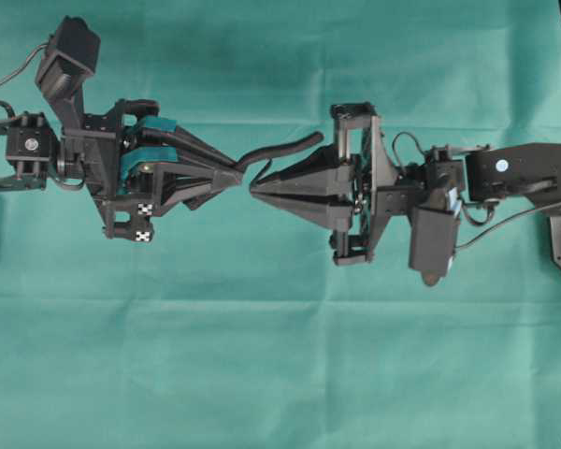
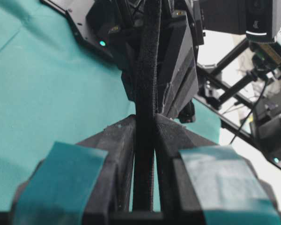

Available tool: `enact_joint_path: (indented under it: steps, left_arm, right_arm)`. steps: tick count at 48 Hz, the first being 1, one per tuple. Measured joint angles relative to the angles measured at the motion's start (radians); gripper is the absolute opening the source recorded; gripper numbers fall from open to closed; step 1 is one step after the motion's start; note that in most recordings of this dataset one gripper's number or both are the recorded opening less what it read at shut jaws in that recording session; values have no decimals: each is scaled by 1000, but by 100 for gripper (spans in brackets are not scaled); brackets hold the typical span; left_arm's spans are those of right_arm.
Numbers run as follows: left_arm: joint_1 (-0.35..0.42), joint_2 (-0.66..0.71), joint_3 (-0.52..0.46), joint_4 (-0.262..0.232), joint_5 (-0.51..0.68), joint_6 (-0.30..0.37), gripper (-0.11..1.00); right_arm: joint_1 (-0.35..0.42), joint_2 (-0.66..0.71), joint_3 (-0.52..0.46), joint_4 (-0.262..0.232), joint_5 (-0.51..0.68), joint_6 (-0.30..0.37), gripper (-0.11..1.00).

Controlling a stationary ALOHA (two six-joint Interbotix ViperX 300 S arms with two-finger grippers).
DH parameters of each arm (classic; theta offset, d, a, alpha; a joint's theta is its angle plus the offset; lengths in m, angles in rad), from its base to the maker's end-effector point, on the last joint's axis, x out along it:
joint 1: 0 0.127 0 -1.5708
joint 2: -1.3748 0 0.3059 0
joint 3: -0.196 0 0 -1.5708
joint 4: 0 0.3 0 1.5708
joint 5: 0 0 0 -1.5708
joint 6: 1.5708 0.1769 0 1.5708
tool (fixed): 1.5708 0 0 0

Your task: Peel off the Velcro with your right arm.

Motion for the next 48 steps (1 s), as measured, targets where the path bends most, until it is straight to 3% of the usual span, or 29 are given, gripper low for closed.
enact_joint_path:
  steps: [48]
  left_arm:
    - [6, 0, 11, 0, -54, -2, 10]
  right_arm:
    - [64, 92, -63, -31, 57, 21, -9]
